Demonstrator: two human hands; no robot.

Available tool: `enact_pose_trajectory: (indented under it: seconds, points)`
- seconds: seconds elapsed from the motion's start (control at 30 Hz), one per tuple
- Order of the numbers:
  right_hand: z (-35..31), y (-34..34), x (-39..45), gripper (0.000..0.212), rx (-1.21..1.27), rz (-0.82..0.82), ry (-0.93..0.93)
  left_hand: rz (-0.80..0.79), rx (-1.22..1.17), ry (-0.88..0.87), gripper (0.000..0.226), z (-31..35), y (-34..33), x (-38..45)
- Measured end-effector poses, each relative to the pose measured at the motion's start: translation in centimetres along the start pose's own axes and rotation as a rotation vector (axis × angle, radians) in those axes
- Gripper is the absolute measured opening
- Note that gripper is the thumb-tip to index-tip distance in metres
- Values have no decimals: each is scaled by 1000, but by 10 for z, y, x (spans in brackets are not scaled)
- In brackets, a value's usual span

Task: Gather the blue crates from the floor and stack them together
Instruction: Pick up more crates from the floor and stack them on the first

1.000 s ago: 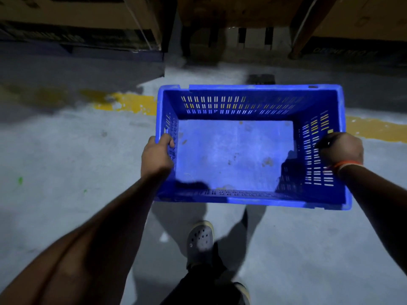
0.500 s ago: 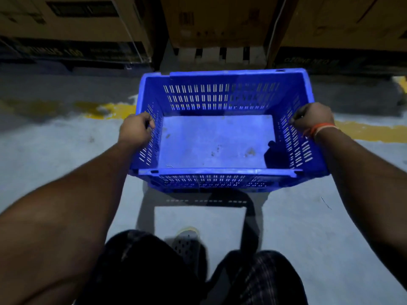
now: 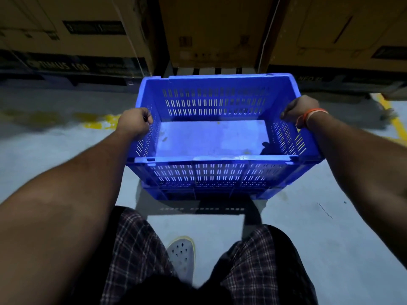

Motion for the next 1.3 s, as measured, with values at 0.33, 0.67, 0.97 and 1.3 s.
enact_pose_trajectory:
  seconds: [0.33, 0.67, 0.97, 1.3]
  points:
    - [-5, 1, 17, 18, -92, 59, 50, -4, -53, 56, 21, 0, 1, -1]
    - [-9, -1, 17, 22, -62, 13, 80, -20, -52, 14, 23, 4, 6, 2]
    - [-21, -6, 23, 22, -20, 3, 95, -27, -70, 37, 26, -1, 23, 7]
    - [-23, -11, 20, 23, -19, -43, 66, -35, -72, 55, 27, -8, 20, 5]
Point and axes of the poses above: each hand's wrist, its own x-axis towards the middle knuckle, its own y-axis out of the back of the hand, z = x × y, the point moved 10 cm from there along x, towards the middle knuckle, and after that the axes turned 2 degrees about -x, right-handed, at the moved point
